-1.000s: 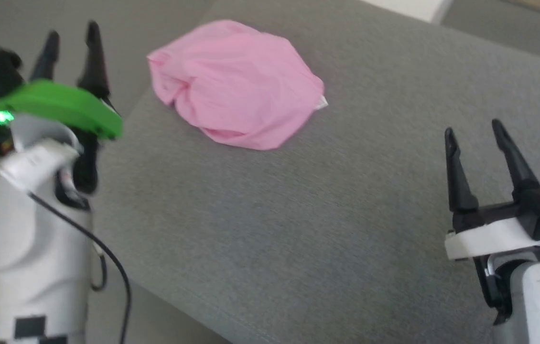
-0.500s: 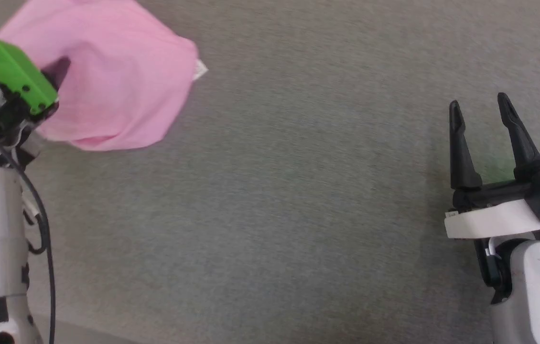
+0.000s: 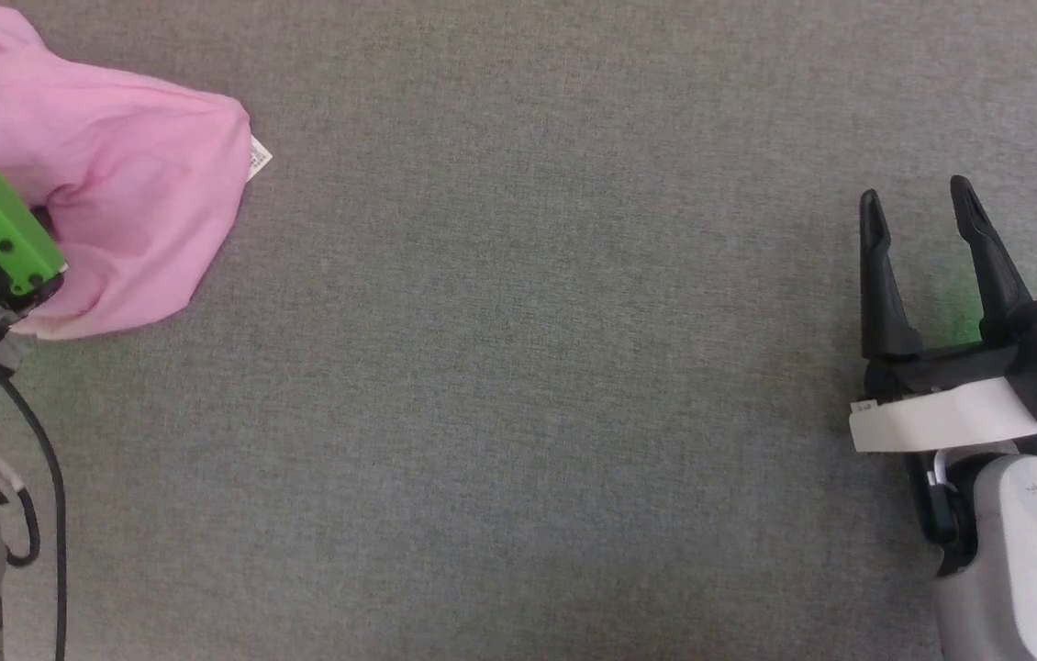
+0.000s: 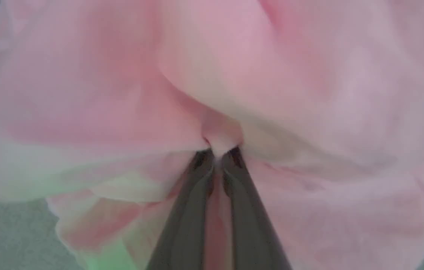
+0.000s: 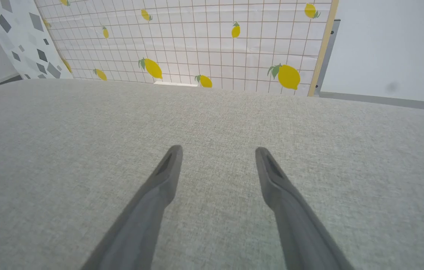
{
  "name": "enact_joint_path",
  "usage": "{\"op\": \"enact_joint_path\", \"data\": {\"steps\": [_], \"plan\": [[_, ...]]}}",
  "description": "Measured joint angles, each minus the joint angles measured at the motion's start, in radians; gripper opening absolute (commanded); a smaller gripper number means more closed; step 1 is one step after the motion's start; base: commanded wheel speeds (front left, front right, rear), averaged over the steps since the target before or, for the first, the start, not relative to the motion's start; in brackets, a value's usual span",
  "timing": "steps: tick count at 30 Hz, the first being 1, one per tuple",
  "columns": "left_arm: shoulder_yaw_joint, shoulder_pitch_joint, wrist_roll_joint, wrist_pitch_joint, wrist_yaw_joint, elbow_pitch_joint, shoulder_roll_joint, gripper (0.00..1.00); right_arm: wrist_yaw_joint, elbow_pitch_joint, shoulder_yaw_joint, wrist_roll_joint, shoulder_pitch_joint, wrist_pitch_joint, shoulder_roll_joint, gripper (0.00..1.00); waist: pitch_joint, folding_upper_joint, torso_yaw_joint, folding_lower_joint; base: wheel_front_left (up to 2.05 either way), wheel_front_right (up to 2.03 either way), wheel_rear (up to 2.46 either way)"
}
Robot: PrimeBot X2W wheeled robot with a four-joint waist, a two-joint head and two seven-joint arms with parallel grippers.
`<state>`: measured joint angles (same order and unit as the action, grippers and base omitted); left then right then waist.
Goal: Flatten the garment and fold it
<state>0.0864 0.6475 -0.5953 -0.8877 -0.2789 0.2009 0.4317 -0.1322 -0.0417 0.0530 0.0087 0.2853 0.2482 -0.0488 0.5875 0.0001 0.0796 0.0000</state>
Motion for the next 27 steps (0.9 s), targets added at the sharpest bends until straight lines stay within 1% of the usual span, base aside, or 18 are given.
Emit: {"op": "enact_joint_path", "data": {"steps": [1,3,4,5,8,11,14,17,20,23,27], "plan": [[-0.006,-0.009,0.021,0.062,0.020,-0.002,0.003,0.00,0.000,-0.007,0.002,0.000,0.000,0.000,-0.001,1.00,-0.007,0.0000,0.000,0.0000,0.00,0.00,0.00],[-0.006,-0.013,0.053,0.169,0.044,0.000,0.006,0.00,0.000,-0.017,0.004,0.001,-0.001,0.000,-0.001,1.00,-0.022,0.0000,-0.001,0.0001,0.00,0.00,0.00],[-0.008,-0.012,0.079,0.258,0.066,0.001,0.011,0.00,0.000,-0.025,0.005,0.002,-0.003,0.001,-0.001,1.00,-0.037,0.0000,0.000,0.0000,0.00,0.00,0.00],[-0.008,-0.009,0.095,0.330,0.078,0.005,0.014,0.00,0.000,-0.031,0.006,0.003,-0.007,0.002,-0.001,1.00,-0.051,0.0000,0.000,0.0000,0.00,0.00,0.00],[-0.010,0.007,0.146,0.522,0.112,0.027,0.024,0.00,0.000,-0.052,0.007,0.014,-0.029,0.003,-0.001,1.00,-0.099,0.0000,0.003,0.0001,0.00,0.00,0.00],[-0.027,0.037,0.194,0.679,0.141,0.054,0.034,0.00,0.000,-0.073,0.009,0.028,-0.063,0.004,-0.001,1.00,-0.159,0.0000,0.008,0.0000,0.00,0.00,0.00],[-0.049,0.069,0.215,0.792,0.163,0.065,0.035,0.00,0.000,-0.090,0.003,0.037,-0.098,0.005,-0.001,1.00,-0.223,0.0000,0.010,0.0000,0.00,0.00,0.00],[-0.078,0.100,0.243,0.862,0.187,0.077,0.032,0.00,0.000,-0.101,0.000,0.044,-0.130,0.008,-0.001,1.00,-0.289,0.0000,0.009,0.0000,0.00,0.00,0.00],[-0.118,0.128,0.256,0.896,0.208,0.078,0.013,0.00,0.000,-0.106,0.004,0.050,-0.158,0.008,-0.001,1.00,-0.353,0.0000,0.005,0.0000,0.00,0.00,0.00],[-0.171,0.157,0.260,0.913,0.234,0.071,-0.027,0.00,0.000,-0.109,0.014,0.056,-0.180,0.008,-0.001,1.00,-0.412,0.0000,-0.004,0.0000,0.00,0.00,0.00],[-0.244,0.193,0.260,0.927,0.267,0.057,-0.104,0.00,0.000,-0.110,0.023,0.057,-0.204,0.009,-0.001,1.00,-0.478,-0.0001,-0.024,0.0000,0.00,0.00,0.00]]}}
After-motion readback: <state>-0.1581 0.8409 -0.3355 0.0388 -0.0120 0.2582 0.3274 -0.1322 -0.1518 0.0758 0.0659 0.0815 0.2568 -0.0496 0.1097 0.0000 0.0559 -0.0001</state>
